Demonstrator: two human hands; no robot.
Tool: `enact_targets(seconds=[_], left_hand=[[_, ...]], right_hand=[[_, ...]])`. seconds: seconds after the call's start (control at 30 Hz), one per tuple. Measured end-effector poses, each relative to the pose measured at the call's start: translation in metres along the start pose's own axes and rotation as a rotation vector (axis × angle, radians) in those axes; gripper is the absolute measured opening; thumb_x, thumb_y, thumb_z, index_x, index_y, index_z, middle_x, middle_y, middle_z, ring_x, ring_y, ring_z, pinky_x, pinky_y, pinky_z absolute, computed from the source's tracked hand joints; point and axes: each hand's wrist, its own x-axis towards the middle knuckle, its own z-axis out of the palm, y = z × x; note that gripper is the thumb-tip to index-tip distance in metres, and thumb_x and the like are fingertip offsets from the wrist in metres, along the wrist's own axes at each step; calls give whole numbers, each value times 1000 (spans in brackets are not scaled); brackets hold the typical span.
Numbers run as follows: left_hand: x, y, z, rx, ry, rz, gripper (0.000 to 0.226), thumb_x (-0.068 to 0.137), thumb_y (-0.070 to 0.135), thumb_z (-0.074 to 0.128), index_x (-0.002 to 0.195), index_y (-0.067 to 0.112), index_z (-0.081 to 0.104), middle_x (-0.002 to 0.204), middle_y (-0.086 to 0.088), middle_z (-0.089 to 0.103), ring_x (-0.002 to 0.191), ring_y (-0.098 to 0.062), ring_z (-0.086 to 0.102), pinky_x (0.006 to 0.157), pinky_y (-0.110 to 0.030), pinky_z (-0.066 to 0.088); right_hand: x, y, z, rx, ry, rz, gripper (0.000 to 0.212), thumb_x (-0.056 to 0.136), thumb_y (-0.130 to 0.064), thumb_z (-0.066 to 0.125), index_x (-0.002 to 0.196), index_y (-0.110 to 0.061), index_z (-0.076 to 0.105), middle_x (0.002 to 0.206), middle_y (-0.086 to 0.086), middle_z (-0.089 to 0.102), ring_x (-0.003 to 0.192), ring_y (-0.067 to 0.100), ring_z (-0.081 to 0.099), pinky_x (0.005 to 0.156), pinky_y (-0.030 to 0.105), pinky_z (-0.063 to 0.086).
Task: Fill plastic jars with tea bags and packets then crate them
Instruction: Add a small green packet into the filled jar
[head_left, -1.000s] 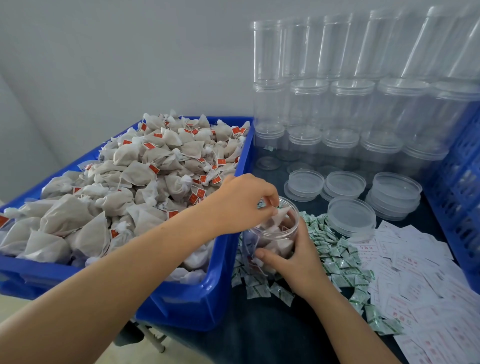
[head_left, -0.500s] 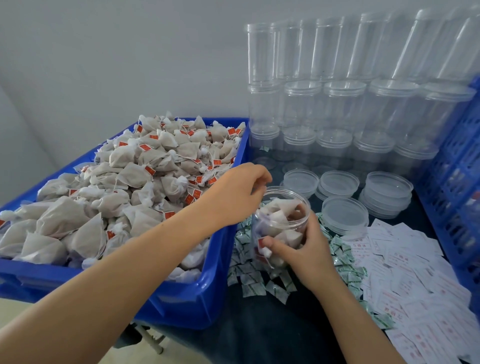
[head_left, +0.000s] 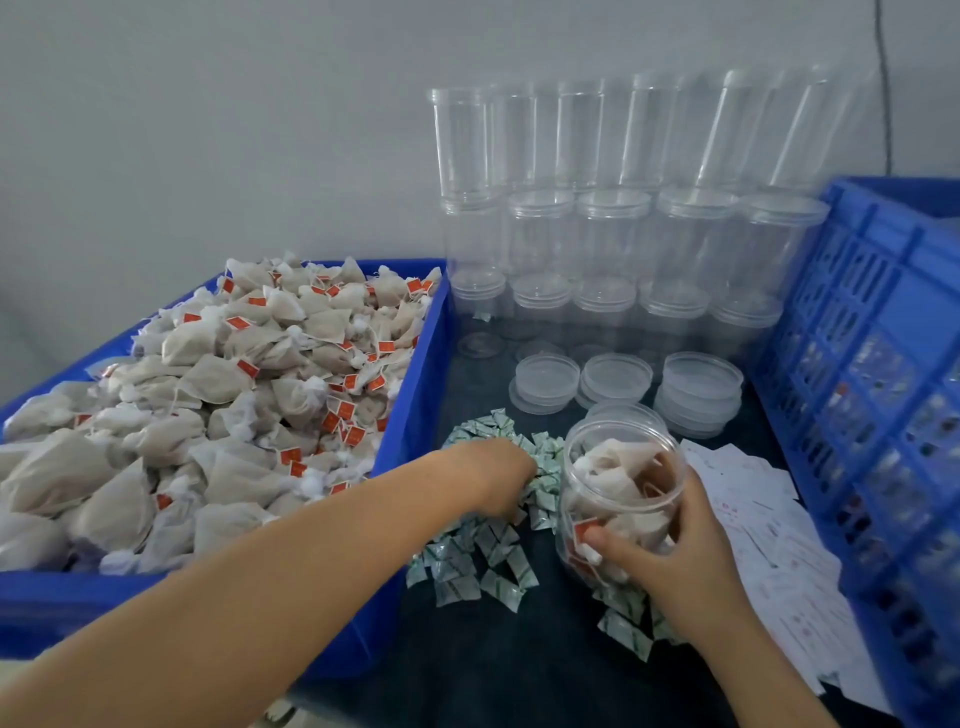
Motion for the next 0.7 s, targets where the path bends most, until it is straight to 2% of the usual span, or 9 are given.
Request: enact_targets(seconds=[0.07, 0.13, 0.23, 0.3, 0.4, 0.53, 0.6, 0.7], left_hand=[[4, 3, 4, -1, 8, 13, 39, 89, 28, 63, 122, 8, 54, 118, -11, 58, 107, -28, 55, 87, -38, 48], [7, 4, 8, 1, 22, 11, 41, 89, 28, 63, 124, 9, 52, 120, -11, 56, 109, -29, 55, 89, -40, 48], [12, 4, 14, 37, 61, 12, 34, 92, 22, 58, 122, 9, 52, 118, -12, 56, 106, -29, 56, 87, -42, 50], [16, 3, 17, 38, 81, 10, 29, 93, 16, 53, 121, 9, 52, 116, -12, 57, 102, -29, 58, 84, -41, 51], [19, 0, 19, 30, 97, -4, 26, 93, 9, 48, 118, 10, 54, 115, -11, 58, 103, -29, 58, 86, -42, 51], [17, 1, 14, 15, 141, -38, 17, 91, 6, 46, 104, 8, 56, 107, -11, 60, 97, -29, 58, 82, -42, 51], [13, 2, 5, -77, 225, -55, 20, 90, 9, 47, 106, 11, 58, 107, -10, 62, 99, -26, 58, 83, -40, 50], [1, -2, -17, -351, 411, -50, 20, 92, 14, 51, 109, 15, 63, 106, -4, 66, 97, -18, 60, 83, -32, 51]], right_hand=[[-4, 3, -3, 22, -17, 17, 88, 38, -60, 90, 114, -71, 46, 122, -32, 60, 112, -9, 59, 90, 20, 48], [-7, 6, -4, 46, -29, 17, 91, 36, -65, 91, 116, -68, 48, 123, -28, 61, 113, -6, 60, 91, 22, 50], [-11, 8, -3, 72, -32, 4, 88, 41, -59, 92, 119, -65, 50, 125, -25, 62, 116, -3, 60, 89, 20, 52], [-12, 8, -3, 84, -31, -1, 88, 41, -62, 92, 119, -64, 50, 125, -24, 62, 116, -2, 60, 87, 17, 53], [-14, 11, -3, 108, -32, 6, 88, 42, -61, 92, 120, -64, 50, 127, -22, 62, 118, 0, 60, 92, 22, 52], [-14, 13, -3, 104, -32, -3, 88, 47, -50, 92, 123, -63, 49, 128, -23, 61, 121, 0, 58, 94, 21, 51], [-15, 14, -3, 104, -29, -2, 86, 48, -47, 92, 120, -67, 49, 127, -25, 61, 119, -2, 58, 91, 17, 51], [-15, 13, -3, 106, -34, 3, 83, 48, -47, 91, 117, -67, 50, 125, -25, 62, 118, -1, 59, 91, 16, 51]])
